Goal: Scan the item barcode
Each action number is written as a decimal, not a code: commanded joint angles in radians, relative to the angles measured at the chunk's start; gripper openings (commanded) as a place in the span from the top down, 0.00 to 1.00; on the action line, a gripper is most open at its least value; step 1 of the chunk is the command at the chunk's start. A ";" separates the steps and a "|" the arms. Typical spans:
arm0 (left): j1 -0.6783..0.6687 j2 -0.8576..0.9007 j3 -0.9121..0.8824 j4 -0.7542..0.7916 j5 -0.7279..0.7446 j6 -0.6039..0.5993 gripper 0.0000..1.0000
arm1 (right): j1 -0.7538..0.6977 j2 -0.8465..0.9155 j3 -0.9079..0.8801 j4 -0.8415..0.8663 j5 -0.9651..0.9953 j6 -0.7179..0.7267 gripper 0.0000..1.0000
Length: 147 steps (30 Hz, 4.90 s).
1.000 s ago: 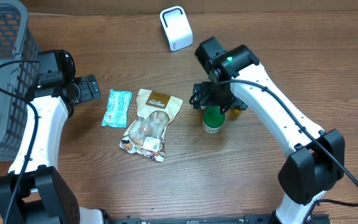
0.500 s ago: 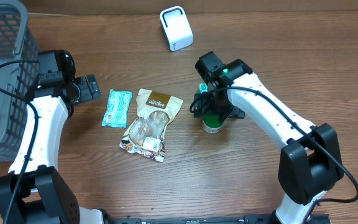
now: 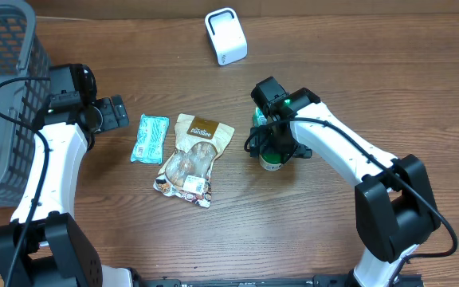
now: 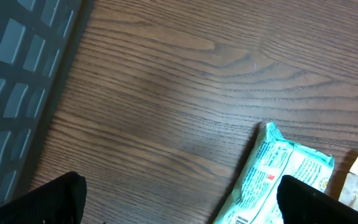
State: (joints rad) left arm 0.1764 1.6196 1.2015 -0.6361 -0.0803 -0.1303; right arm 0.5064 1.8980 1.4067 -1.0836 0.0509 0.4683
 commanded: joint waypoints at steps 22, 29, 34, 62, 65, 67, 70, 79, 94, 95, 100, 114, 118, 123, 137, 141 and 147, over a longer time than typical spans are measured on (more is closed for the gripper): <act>-0.007 -0.015 0.022 0.001 -0.005 0.011 0.00 | 0.085 -0.005 -0.004 0.032 -0.023 0.004 0.24; -0.007 -0.015 0.022 0.001 -0.005 0.011 0.00 | 0.162 -0.005 -0.004 0.048 -0.022 0.063 0.26; -0.007 -0.015 0.022 0.001 -0.005 0.011 0.00 | 0.183 -0.005 -0.004 0.051 -0.014 0.068 0.29; -0.007 -0.015 0.022 0.001 -0.005 0.011 0.01 | 0.182 -0.005 -0.005 0.164 0.132 0.322 0.00; -0.007 -0.015 0.022 0.001 -0.005 0.011 0.01 | 0.182 -0.005 -0.005 0.180 0.097 0.320 0.00; -0.007 -0.015 0.022 0.001 -0.005 0.011 0.00 | 0.182 -0.005 -0.005 0.182 0.098 0.320 0.00; -0.007 -0.015 0.022 0.001 -0.005 0.011 0.00 | 0.180 -0.005 -0.005 0.181 0.097 0.311 0.01; -0.007 -0.015 0.022 0.001 -0.005 0.011 0.00 | 0.180 -0.005 -0.005 0.127 0.097 0.613 0.16; -0.006 -0.015 0.022 0.001 -0.005 0.011 0.01 | 0.180 -0.005 -0.005 0.090 0.098 0.612 0.29; -0.007 -0.015 0.022 0.001 -0.005 0.011 0.01 | 0.180 -0.005 -0.005 0.090 0.098 0.606 0.32; -0.007 -0.015 0.022 0.001 -0.005 0.011 0.00 | 0.180 -0.005 -0.005 0.086 0.098 0.565 0.40; -0.007 -0.015 0.022 0.001 -0.005 0.011 0.00 | 0.180 -0.005 -0.005 0.082 0.106 0.009 0.41; -0.007 -0.015 0.022 0.001 -0.005 0.011 0.00 | 0.180 -0.005 -0.005 0.087 0.106 -0.032 0.40; -0.007 -0.015 0.022 0.001 -0.005 0.011 0.00 | 0.180 -0.005 -0.005 0.098 0.106 -0.032 0.41; -0.006 -0.015 0.022 0.001 -0.005 0.011 0.00 | 0.180 -0.005 -0.005 0.112 0.105 -0.002 0.21; -0.007 -0.015 0.022 0.001 -0.005 0.011 0.00 | 0.180 -0.005 -0.007 0.109 0.105 0.053 0.21; -0.006 -0.015 0.022 0.001 -0.005 0.011 0.01 | 0.180 0.019 -0.007 0.109 0.101 0.060 0.20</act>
State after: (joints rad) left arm 0.1764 1.6196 1.2015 -0.6361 -0.0803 -0.1303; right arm 0.6880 1.8965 1.4048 -0.9794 0.1459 0.5137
